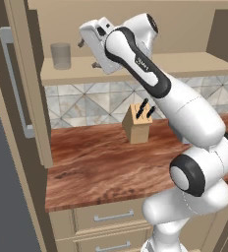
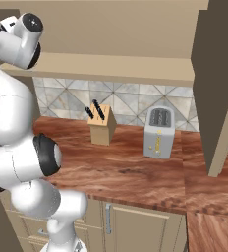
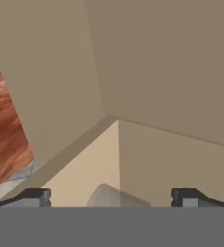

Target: There is a bowl on the dining counter. Grab a lemon wedge from the fridge and place it in the bowl. Then get the liquor bottle and glass cup from the cabinet and place them next to the bowl.

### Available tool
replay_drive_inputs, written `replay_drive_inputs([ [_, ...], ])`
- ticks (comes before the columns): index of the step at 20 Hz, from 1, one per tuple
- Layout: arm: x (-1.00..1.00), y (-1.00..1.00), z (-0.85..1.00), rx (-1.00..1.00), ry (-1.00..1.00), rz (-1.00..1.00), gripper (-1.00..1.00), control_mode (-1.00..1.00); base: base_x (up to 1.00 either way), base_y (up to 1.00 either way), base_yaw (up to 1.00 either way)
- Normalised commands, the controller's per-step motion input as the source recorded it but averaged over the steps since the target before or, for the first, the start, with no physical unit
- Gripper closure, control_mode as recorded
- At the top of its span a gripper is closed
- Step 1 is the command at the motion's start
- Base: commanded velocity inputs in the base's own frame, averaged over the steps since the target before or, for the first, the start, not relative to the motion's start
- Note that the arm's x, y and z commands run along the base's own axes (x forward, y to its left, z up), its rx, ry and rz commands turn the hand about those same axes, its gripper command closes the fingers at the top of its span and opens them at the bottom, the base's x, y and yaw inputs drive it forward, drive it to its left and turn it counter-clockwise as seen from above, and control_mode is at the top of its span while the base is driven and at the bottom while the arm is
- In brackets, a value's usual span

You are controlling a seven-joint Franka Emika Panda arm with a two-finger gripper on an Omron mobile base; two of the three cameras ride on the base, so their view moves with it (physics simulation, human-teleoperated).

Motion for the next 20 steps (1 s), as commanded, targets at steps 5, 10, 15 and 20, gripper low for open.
replay_drive_inputs([
  [5, 0.28, 0.09, 0.00, -0.05, 0.00, 0.00, -1.00, -1.00, 0.00, 0.00, 0.00],
  [10, 0.41, 0.05, 0.00, -0.03, 0.00, 0.00, -1.00, -1.00, 0.00, 0.00, 0.00],
  [15, 0.42, 0.17, 0.00, 0.00, 0.00, 0.00, -1.00, -1.00, 0.00, 0.00, 0.00],
  [20, 0.36, 0.33, 0.00, 0.00, 0.00, 0.00, -1.00, -1.00, 0.00, 0.00, 0.00],
])
